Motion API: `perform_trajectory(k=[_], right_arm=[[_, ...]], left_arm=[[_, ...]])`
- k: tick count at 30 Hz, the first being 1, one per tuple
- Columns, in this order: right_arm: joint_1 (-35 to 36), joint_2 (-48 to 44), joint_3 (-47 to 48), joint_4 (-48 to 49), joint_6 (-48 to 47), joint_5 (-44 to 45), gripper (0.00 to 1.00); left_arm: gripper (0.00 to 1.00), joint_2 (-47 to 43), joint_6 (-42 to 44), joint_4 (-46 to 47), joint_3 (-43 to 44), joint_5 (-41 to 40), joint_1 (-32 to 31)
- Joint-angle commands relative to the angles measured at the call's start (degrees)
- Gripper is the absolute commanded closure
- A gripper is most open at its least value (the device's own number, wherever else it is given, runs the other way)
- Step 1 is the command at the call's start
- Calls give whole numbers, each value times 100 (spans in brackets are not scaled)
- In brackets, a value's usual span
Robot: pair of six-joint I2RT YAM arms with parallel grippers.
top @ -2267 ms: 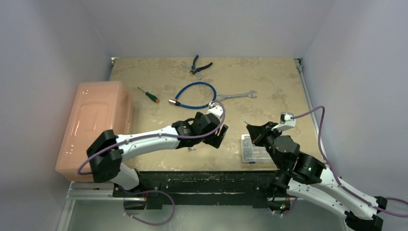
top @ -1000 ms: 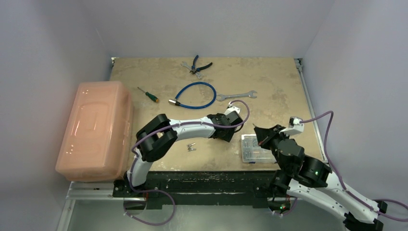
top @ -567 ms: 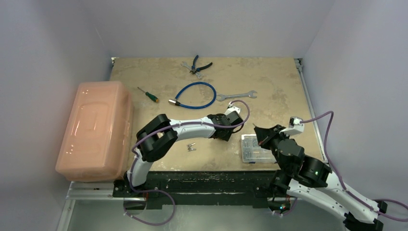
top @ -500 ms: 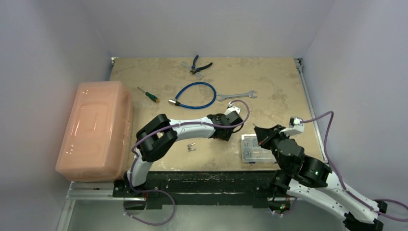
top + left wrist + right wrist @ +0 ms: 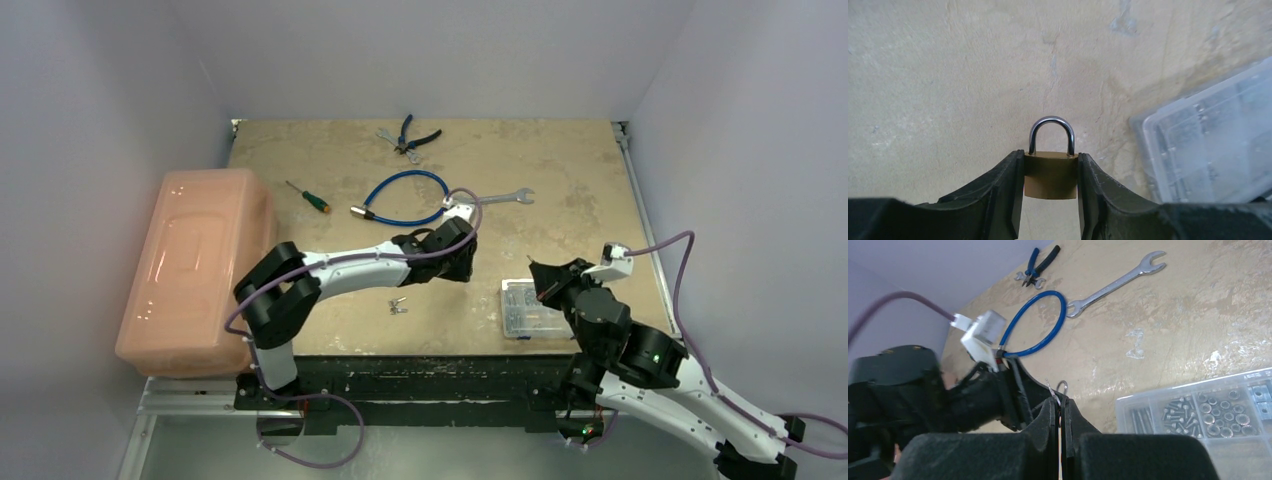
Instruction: Unlock with the key
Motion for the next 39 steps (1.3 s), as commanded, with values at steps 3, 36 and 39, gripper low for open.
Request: perform_trajectory(k=[3, 36, 39], right_arm=[[25, 216, 243, 180, 36, 246, 100], [25, 1297, -516, 3224, -1143, -543, 100], [25, 1348, -621, 3629, -1195, -622, 100]], left_arm=[[100, -1071, -819, 1105, -463, 71, 170], [100, -3018, -5382, 2202, -1866, -1144, 173], [100, -2968, -5700, 1915, -1738, -1162, 173]])
